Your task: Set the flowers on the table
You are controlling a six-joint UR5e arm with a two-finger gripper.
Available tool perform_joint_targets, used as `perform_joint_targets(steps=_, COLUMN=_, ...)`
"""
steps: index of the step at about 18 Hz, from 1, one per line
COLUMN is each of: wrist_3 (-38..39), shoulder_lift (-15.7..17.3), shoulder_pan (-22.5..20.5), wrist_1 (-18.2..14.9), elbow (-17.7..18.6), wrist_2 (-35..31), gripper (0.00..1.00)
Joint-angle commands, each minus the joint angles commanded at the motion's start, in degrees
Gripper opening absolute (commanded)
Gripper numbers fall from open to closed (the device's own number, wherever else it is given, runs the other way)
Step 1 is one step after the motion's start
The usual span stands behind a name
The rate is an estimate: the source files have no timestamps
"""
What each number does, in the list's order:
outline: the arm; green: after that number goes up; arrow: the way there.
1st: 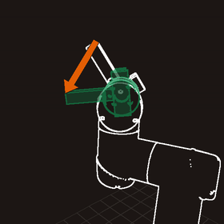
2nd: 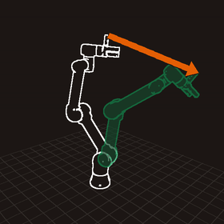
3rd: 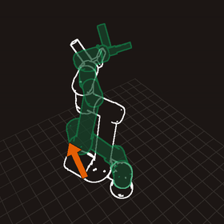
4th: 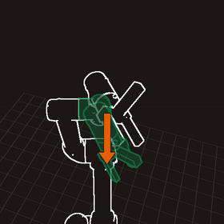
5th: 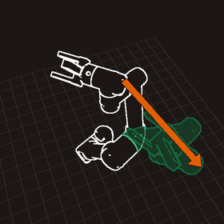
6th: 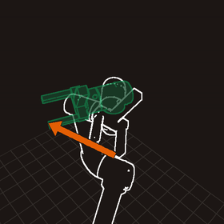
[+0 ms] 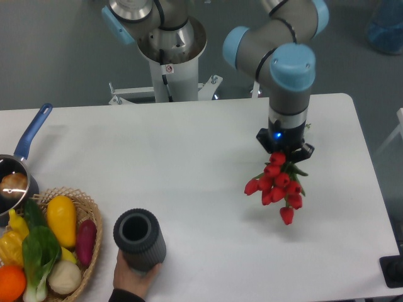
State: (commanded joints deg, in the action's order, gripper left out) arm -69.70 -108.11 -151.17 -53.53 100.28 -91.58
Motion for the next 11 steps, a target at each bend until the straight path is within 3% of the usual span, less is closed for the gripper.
perform_joint_targets(steps=2, wrist_3=0.88, shoulder_lift=0.00, shoulder_pan=0.87, wrist_1=-0.35, elbow=0.09, wrist_2=0.00, gripper=0.54)
perform_joint_targets(steps=4, wrist_3=0.88, shoulder_lift=0.17, shoulder_pan=1.49, wrist_1=-0.44, elbow=0.26, wrist_2=0.00, gripper=0.89)
perform_joint_targets(steps=5, wrist_3=0.88, shoulder_lift=0.26, shoulder_pan=1.50, wrist_1=-0.35, elbow=0.26, wrist_2=0.00, gripper=1.00)
perform_joint_targets(steps=11, wrist_3=0.53, shoulder_lift=0.61, shoulder_pan=-0.96, wrist_1=0.79, elbow=-0.09, wrist_2=0.35, gripper=1.00)
